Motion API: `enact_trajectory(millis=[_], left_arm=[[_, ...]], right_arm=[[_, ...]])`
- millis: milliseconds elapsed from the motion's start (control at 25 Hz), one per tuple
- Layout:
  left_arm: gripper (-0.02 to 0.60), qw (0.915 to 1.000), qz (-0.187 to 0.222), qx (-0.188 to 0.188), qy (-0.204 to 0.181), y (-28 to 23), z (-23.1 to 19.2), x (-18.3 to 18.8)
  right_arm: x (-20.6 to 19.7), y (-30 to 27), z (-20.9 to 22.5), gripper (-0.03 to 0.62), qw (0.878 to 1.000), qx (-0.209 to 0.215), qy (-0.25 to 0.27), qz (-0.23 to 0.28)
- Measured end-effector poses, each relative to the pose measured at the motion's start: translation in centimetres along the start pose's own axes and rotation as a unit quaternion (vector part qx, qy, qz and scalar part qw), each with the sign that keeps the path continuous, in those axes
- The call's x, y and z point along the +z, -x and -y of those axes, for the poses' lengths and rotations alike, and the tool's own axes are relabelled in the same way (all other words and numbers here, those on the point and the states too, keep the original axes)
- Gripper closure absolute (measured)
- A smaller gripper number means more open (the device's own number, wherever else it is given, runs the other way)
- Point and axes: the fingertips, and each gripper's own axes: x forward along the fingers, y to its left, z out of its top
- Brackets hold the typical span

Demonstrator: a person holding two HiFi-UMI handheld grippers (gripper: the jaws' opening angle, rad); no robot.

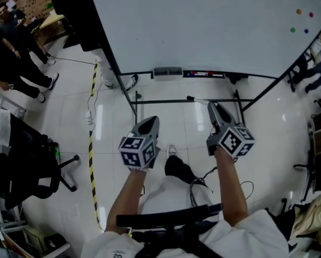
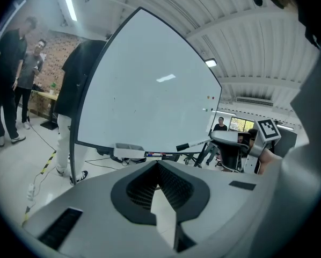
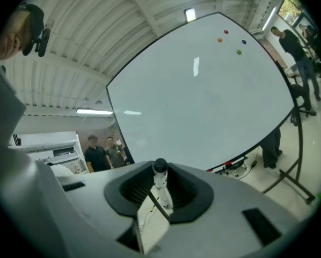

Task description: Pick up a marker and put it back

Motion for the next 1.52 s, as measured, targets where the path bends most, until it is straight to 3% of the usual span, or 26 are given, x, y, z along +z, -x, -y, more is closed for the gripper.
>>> enact_trajectory(millis=[400,1240,1520], left_arm=[[0.594,0.9999,0.008,0.008,0.002,2.8,0.5,-1.4],[0.592,0.9996,0.016,-0.016,-0.017,2.8,1.5,0.0],[0.591,0.9998,0.011,-0.016,0.003,1.6,0.7,-0.4]], right_arm=[[-6.5,3.8,-2.4,0.512,0.999,-0.016,0.013,-0.034],[-5.9,3.0,-2.9,0.513,0.999,-0.010,0.015,-0.034],[-5.7,1.5,-2.2,0.513,0.999,-0.012,0.014,-0.038]])
